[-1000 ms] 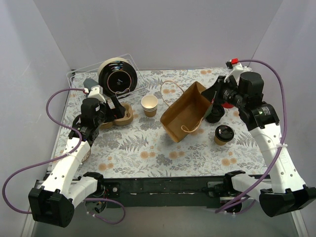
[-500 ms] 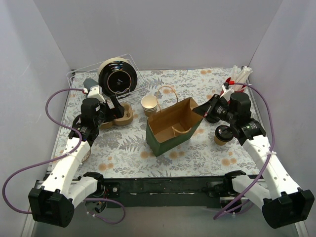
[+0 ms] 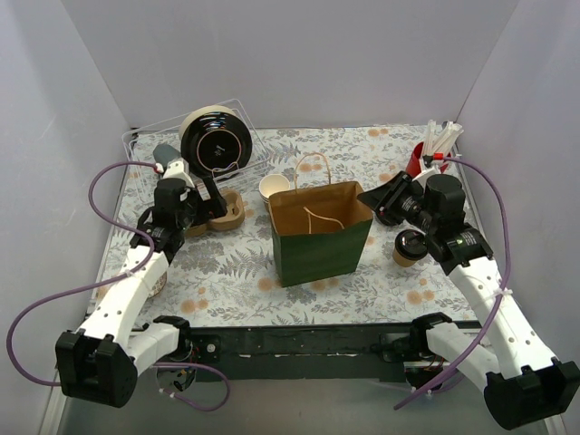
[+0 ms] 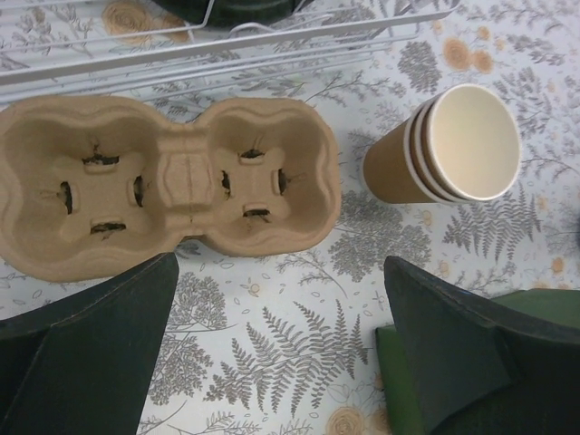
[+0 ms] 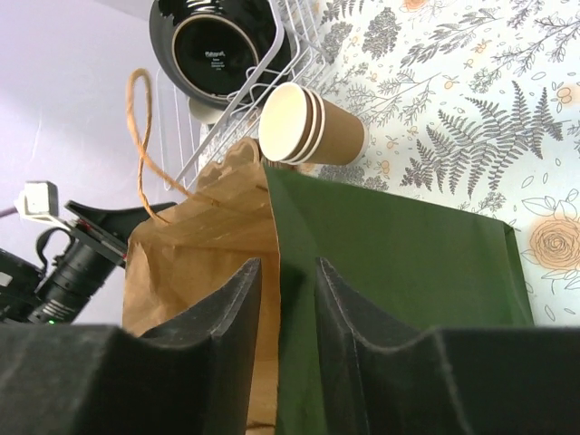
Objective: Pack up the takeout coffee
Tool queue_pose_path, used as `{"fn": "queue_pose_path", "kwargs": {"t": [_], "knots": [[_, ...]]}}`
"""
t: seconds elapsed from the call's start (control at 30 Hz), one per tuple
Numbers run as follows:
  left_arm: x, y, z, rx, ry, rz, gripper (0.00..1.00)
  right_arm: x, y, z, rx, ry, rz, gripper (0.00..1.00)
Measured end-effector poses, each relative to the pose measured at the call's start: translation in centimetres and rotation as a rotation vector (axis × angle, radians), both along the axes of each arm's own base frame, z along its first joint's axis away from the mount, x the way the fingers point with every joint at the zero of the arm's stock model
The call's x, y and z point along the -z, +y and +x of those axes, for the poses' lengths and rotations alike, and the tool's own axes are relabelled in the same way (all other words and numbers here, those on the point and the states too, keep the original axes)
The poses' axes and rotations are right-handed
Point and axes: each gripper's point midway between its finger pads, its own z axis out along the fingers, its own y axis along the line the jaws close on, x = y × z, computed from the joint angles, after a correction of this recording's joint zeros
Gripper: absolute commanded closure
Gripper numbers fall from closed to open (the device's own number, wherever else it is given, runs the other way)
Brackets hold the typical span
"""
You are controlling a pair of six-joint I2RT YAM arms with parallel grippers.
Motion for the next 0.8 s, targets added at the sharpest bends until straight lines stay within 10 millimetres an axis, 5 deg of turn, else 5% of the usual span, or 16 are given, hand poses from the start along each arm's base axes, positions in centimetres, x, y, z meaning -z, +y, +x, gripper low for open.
{"fn": "queue_pose_path", "kwargs": {"t": [0.33, 0.6, 0.8], "knots": [[2.4, 1.4, 1.5, -0.078, 0.144, 0.085, 0.09, -0.9, -0.8, 0.5, 0.035, -0.031, -0.039, 0.37], [3.5, 2.6, 4.5, -0.125, 0.237, 0.165, 0.19, -5.2, -1.9, -0.5, 0.018, -0.218, -0.127, 0.36], [5.6, 3.3, 4.1, -0.122, 0.312, 0.190, 0.24, -7.3, -3.0, -2.6, 0.010, -0.349, -0.181, 0.35]]}}
